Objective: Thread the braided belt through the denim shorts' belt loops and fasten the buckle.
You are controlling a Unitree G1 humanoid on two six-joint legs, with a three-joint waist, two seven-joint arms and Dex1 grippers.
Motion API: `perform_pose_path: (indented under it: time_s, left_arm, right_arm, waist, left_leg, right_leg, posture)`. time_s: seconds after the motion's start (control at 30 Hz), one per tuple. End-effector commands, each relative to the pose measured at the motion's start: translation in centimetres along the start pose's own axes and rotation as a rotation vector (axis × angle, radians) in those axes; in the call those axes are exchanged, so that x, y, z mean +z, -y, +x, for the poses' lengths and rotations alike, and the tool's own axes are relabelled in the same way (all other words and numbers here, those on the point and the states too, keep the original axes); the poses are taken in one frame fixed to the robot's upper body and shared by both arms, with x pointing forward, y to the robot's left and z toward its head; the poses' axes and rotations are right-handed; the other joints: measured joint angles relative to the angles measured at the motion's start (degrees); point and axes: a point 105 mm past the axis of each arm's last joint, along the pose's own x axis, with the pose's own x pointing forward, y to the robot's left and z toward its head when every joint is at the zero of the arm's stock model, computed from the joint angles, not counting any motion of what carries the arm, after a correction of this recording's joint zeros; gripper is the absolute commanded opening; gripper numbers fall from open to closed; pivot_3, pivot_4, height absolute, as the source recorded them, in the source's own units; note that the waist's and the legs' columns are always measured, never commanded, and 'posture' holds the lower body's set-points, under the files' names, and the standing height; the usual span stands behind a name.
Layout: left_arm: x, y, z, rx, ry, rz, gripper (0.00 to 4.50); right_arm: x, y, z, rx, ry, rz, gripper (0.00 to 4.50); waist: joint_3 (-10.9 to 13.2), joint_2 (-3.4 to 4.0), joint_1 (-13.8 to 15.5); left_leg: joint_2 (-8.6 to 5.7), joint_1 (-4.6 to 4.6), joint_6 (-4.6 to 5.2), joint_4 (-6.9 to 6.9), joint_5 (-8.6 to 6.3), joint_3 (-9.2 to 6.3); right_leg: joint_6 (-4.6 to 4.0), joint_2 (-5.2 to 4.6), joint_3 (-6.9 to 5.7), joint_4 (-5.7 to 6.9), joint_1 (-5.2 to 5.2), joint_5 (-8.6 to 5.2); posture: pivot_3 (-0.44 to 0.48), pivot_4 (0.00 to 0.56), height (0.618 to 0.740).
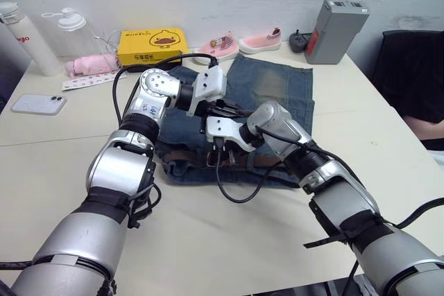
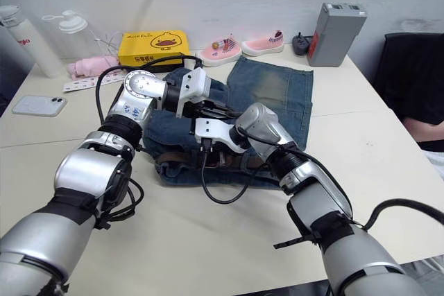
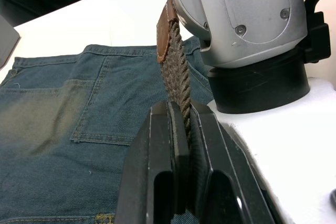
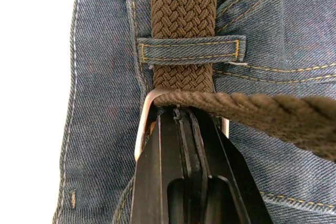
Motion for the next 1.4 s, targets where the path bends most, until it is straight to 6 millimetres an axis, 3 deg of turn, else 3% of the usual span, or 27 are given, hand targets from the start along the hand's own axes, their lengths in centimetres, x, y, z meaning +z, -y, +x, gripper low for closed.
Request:
perform_pose_path:
  time_s: [0.03,0.23,0.43,0.6,0.77,0.87,0.9,1.1,1.23,1.4]
  left_arm:
    - [9.3,-2.0,2.7,0.001,0.213,0.262,0.00]
    - [7.2,-2.2,0.9,0.057,0.180,0.223,0.00]
    - [2.8,-2.1,-4.1,0.220,0.117,0.151,0.00]
    - [-2.2,1.4,-7.6,0.323,0.020,0.045,0.00]
    - [-3.3,3.9,-8.7,0.400,-0.002,-0.031,0.00]
    - [-2.9,4.5,-8.9,0.434,0.004,-0.052,0.00]
    - [-2.8,4.7,-8.9,0.439,0.002,-0.058,0.00]
    - [-2.7,5.9,-8.8,0.451,-0.017,-0.091,0.00]
    - [-2.3,5.8,-8.9,0.458,-0.007,-0.108,0.00]
    - [-1.8,5.2,-8.9,0.462,0.005,-0.108,0.00]
  right_arm:
    - [-5.9,-5.9,6.1,0.253,-0.207,0.137,0.06]
    - [-6.0,-5.4,6.0,0.207,-0.184,0.162,0.06]
    - [-5.7,-3.8,4.6,0.043,-0.083,0.217,0.06]
    - [-3.9,-2.4,1.0,-0.162,0.105,0.293,0.06]
    - [-2.0,-2.7,-2.7,-0.299,0.232,0.322,0.06]
    - [-0.4,-3.3,-4.8,-0.371,0.314,0.327,0.96]
    - [0.0,-3.5,-5.3,-0.393,0.338,0.333,1.44]
    - [1.4,-5.3,-8.6,-0.539,0.404,0.286,4.45]
    - [-0.4,-6.1,-7.9,-0.689,0.244,0.116,4.45]
    - [-1.4,-6.2,-6.4,-0.823,0.169,0.033,4.45]
  waist:
    - [0.00,0.00,0.01]
    - [0.00,0.00,0.00]
    - [0.01,0.02,-0.24]
    - [0.20,0.32,-0.30]
    - [0.39,0.38,1.16]
    - [0.65,0.24,2.74]
    - [0.88,0.27,2.85]
    - [1.21,0.40,2.66]
    - [1.29,0.32,2.82]
    - [1.48,0.23,2.65]
  left_leg:
    - [-0.01,0.00,0.01,0.00,-0.01,0.00]
    - [-0.02,0.00,0.02,0.00,-0.01,-0.03]
    - [0.02,0.06,0.02,0.00,-0.02,-0.13]
    - [0.05,0.11,-0.04,-0.06,-0.02,-0.19]
    - [-0.10,-0.17,0.04,0.04,-0.12,-0.59]
    - [-0.35,-0.83,0.12,0.32,-0.16,-1.00]
    - [-0.38,-1.16,0.13,0.49,-0.16,-1.15]
    - [-0.35,-1.16,0.12,0.48,-0.16,-0.87]
    - [-0.35,-1.16,0.12,0.44,-0.16,-0.47]
    - [-0.32,-1.15,0.10,0.39,-0.14,-0.31]
  right_leg:
    - [0.00,-0.01,0.00,0.00,0.00,0.00]
    - [0.00,-0.03,0.00,0.00,0.01,0.00]
    - [0.00,-0.03,0.02,-0.02,0.01,0.00]
    - [-0.01,-0.01,0.03,-0.05,-0.09,0.00]
    - [-0.01,-0.02,0.07,-0.04,-0.12,0.00]
    - [-0.01,-0.07,0.09,-0.37,-0.17,0.00]
    - [-0.01,-0.06,0.05,-0.51,-0.34,0.00]
    - [0.00,-0.03,-0.05,-0.58,-0.40,0.00]
    - [0.00,-0.02,-0.04,-0.62,-0.42,0.00]
    - [0.02,-0.02,-0.01,-0.74,-0.45,0.01]
  posture:
    - [0.000,0.150,0.683]
    - [0.000,0.150,0.683]
    - [0.000,0.150,0.683]
    - [0.000,0.150,0.683]
    - [0.000,0.150,0.683]
    - [0.000,0.150,0.683]
    - [0.000,0.150,0.683]
    - [0.000,0.150,0.683]
    - [0.000,0.150,0.683]
    - [0.000,0.150,0.683]
